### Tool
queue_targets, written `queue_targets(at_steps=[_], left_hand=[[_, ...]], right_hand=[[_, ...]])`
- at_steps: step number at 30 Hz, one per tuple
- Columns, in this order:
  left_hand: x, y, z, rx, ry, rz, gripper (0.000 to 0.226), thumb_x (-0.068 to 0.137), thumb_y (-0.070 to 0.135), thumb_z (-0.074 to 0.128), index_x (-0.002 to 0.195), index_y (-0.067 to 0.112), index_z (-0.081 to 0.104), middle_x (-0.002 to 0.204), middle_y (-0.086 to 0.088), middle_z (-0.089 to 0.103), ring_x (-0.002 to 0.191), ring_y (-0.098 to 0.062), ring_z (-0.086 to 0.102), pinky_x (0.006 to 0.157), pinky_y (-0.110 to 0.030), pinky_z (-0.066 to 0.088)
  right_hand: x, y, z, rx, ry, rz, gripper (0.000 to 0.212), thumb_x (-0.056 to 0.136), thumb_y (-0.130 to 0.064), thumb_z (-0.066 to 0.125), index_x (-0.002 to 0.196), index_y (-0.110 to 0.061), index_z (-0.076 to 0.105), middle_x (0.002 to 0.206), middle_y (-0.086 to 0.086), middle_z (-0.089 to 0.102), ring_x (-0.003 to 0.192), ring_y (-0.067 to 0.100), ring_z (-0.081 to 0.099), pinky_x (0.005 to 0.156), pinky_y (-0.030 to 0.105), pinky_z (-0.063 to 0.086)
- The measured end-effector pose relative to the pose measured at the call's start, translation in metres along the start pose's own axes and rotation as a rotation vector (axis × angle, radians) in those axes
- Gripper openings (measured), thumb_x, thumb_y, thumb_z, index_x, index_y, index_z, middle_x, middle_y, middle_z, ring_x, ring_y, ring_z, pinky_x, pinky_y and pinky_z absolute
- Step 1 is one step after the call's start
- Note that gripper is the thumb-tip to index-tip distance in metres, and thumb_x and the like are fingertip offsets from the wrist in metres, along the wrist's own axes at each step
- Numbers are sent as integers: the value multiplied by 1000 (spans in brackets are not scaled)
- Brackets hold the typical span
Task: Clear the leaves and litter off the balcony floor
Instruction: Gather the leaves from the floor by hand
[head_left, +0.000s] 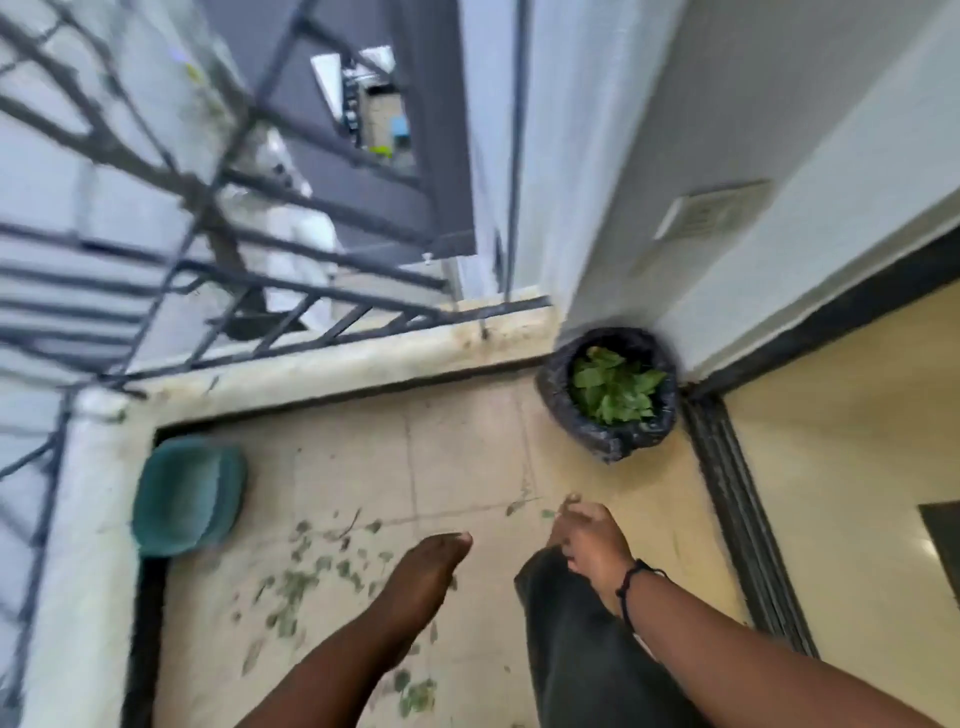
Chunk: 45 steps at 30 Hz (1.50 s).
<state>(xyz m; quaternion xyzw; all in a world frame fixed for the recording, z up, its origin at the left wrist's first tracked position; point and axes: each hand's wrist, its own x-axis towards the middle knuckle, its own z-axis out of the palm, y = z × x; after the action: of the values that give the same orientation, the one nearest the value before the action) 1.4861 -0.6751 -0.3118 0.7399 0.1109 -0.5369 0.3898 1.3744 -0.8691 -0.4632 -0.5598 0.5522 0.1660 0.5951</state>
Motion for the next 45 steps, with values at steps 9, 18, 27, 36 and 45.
queue_targets(at_steps=[9, 18, 27, 36, 45], left_hand=[[-186, -247, -105, 205, 233, -50, 52, 100, 47, 47, 146, 23, 42, 151, 4, 42, 136, -15, 43, 105, -24, 35], [-243, -362, -120, 133, 322, -114, 62, 101, 52, 42, 153, 20, 30, 160, 0, 29, 145, -18, 31, 114, -27, 27], [-258, -389, -87, 35, 345, -164, 65, 101, 48, 43, 156, 18, 24, 162, -3, 24, 147, -19, 27, 115, -26, 25], [-280, -346, -70, -69, 569, -223, 67, 100, 52, 44, 157, 23, 22, 163, 0, 22, 147, -20, 29, 117, -31, 26], [-330, -323, 1, -229, 747, -336, 69, 100, 55, 41, 157, 24, 19, 163, 1, 21, 148, -21, 26, 118, -37, 25]], right_hand=[[-238, 16, 147, -1568, -524, -506, 61, 97, -41, 45, 150, -18, 26, 147, 11, 43, 127, 30, 49, 101, 37, 42], [-313, 34, 226, -1909, -650, -708, 56, 97, -42, 43, 148, -22, 30, 148, 7, 42, 129, 28, 48, 102, 37, 43], [-327, 14, 210, -2099, -590, -798, 48, 96, -41, 46, 140, -23, 38, 140, 6, 49, 123, 27, 51, 96, 35, 42], [-342, -57, 198, -2118, -651, -1025, 48, 96, -47, 47, 139, -27, 38, 141, 0, 48, 124, 22, 50, 96, 32, 41], [-393, -98, 220, -2407, -985, -1359, 49, 95, -48, 49, 140, -31, 40, 141, -3, 48, 127, 17, 48, 98, 26, 38]])
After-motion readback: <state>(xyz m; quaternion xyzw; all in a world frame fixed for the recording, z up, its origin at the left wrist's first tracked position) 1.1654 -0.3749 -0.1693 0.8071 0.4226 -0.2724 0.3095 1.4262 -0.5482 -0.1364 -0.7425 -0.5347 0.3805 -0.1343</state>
